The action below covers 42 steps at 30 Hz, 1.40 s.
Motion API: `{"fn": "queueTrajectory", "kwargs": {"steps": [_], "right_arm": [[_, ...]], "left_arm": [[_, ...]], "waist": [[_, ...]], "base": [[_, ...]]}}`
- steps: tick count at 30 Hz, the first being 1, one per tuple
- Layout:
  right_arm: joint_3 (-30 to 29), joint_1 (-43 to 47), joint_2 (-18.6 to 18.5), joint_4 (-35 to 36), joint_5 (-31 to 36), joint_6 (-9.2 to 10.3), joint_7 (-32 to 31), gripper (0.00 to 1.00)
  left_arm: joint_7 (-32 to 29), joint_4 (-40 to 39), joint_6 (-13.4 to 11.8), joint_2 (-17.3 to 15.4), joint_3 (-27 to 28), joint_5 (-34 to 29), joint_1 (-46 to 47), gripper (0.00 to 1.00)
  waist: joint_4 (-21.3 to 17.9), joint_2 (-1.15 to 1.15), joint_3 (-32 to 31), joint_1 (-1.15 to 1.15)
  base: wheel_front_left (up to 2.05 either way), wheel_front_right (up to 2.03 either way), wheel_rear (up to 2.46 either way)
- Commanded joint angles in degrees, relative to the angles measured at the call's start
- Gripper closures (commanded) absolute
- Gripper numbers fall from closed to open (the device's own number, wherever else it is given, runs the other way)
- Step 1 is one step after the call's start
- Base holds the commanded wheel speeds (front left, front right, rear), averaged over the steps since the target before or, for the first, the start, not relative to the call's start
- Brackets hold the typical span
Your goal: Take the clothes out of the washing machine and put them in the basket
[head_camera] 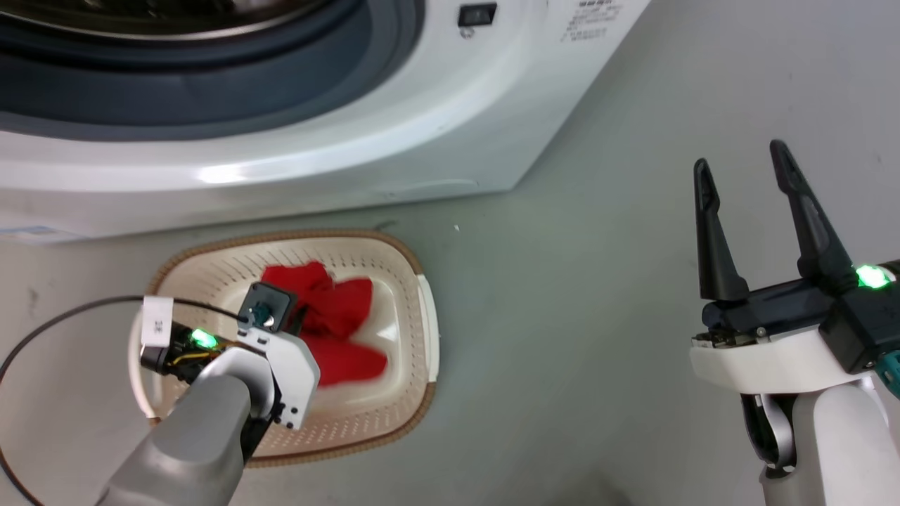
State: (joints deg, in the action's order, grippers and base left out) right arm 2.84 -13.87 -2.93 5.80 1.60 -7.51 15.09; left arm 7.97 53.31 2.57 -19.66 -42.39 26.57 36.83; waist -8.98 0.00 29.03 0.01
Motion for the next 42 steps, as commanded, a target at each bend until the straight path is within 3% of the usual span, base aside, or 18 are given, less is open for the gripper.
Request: {"fn": "queueTrajectory", "kwargs": {"steps": [1,10,20,21,22,23,34,42], "right_arm": [[0.2,-1.3,0.1,0.7,0.2,0.05,0.1,0.0],[1.1,-3.2,0.1,1.9,-0.5,0.05,0.1,0.0],[1.0,-3.8,0.1,2.7,-0.5,0.05,0.1,0.0],[1.0,-3.9,0.1,2.7,-0.4,0.05,0.1,0.0],[0.8,-3.9,0.1,2.6,-0.3,0.05,0.1,0.0],[0.8,-3.8,0.1,2.3,-0.3,0.05,0.1,0.0],[0.7,-2.9,0.1,0.0,0.2,0.05,0.1,0.0],[-1.0,-0.5,0.1,-2.1,1.2,0.05,0.1,0.0]], "left_arm": [[0.8,3.1,0.3,0.8,0.0,0.0,2.3,1.0],[2.5,15.3,0.7,3.1,0.3,0.8,7.3,1.0],[4.4,18.9,0.2,3.9,-0.2,0.9,8.5,1.0],[4.5,19.0,0.2,4.0,-0.2,0.9,8.8,0.75],[4.9,19.1,0.1,4.4,-0.2,1.0,9.0,0.24],[5.1,19.2,0.0,4.6,-0.2,1.1,9.0,0.0],[7.3,17.3,-0.5,6.1,1.5,2.3,7.5,0.0],[7.2,2.7,-2.9,5.3,7.0,0.6,3.1,0.0]], "waist": [[-2.1,0.0,4.0,-0.01],[-4.3,0.0,9.2,-0.01],[-4.6,0.0,11.9,-0.01],[-4.5,0.0,12.0,-0.01],[-4.2,0.0,11.9,-0.01],[-4.1,0.0,11.7,-0.01],[-1.1,0.0,4.0,-0.01],[3.2,0.0,-4.0,-0.01]], "base": [[0.0,0.0,0.0],[0.0,0.0,0.0],[0.0,0.0,0.0],[0.0,0.0,0.0],[0.0,0.0,0.0],[0.0,0.0,0.0],[0.0,0.0,0.0],[0.0,0.0,0.0]]}}
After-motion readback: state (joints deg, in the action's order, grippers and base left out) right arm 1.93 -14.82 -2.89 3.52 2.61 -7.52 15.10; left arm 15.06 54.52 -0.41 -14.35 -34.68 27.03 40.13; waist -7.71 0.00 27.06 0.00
